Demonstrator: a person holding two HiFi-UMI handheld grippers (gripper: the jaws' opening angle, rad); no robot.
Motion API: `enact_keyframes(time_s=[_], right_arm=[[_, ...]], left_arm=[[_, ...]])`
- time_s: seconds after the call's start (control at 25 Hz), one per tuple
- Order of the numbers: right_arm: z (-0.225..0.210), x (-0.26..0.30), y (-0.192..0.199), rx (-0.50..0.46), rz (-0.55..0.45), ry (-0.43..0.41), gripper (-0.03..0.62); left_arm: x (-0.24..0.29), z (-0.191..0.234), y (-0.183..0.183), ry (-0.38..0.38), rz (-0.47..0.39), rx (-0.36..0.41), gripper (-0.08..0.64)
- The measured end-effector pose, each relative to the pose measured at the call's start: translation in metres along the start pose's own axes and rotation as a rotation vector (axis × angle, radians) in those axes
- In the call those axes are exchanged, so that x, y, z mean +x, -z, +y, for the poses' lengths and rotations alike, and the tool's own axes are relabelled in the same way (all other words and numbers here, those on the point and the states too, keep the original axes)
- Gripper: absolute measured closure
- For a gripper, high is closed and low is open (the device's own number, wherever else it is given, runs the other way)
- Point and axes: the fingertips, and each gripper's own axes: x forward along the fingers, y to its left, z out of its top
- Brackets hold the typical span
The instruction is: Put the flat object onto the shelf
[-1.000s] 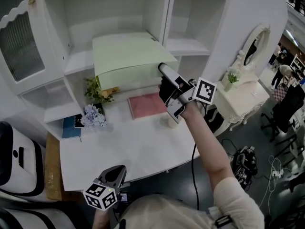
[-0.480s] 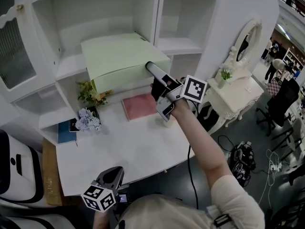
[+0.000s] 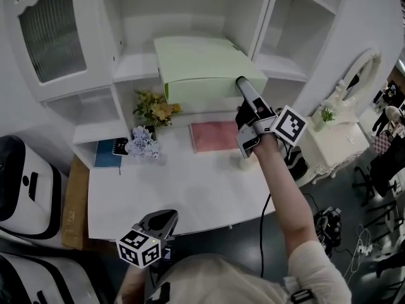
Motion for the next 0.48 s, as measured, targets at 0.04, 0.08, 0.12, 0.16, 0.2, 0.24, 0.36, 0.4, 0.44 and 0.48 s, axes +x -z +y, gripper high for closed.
enact_keyframes(time_s=[0.04,0.08,0.12,0.16,0.2,0.24,0.36,0.4,0.44,0.48], right_arm=[[0.0,0.001,0.001,-0.003,-0.007,0.007,0.192],[0.0,0.003,0.002,-0.007,-0.015,0.014,0.192],[0.001,0.004,0.002,-0.013,-0.024,0.021,0.192],[0.001,0.005,0.003,-0.019,-0.032,0.026,0.192],[0.001,0.006,0.005,-0.023,-0.039,0.029,0.192],[0.001,0.008,0.007,-0.027,-0.043,0.033,0.192],[-0.001,0.01,0.01,-0.036,-0.055,0.052,0.192],[-0.001,0.011,0.01,-0.039,-0.059,0.057,0.192],[-0.001,0.012,0.01,-0.042,-0.062,0.06,0.192],[-0.001,0.013,0.01,-0.043,-0.064,0.064,0.192]], left_arm=[[-0.002,0.002,0.0,-0.003,-0.001,-0.001,0.548],[-0.003,0.003,0.0,-0.005,-0.002,-0.002,0.548],[-0.005,0.005,0.0,-0.006,-0.002,-0.002,0.547],[-0.006,0.007,0.001,-0.007,-0.003,-0.003,0.547],[-0.007,0.008,0.001,-0.008,-0.003,-0.005,0.548],[-0.008,0.01,0.001,-0.01,-0.004,-0.007,0.548],[-0.012,0.014,0.002,-0.015,-0.006,-0.009,0.548],[-0.013,0.015,0.002,-0.017,-0.006,-0.01,0.547],[-0.014,0.016,0.003,-0.019,-0.006,-0.011,0.547],[-0.015,0.017,0.003,-0.021,-0.006,-0.011,0.546]])
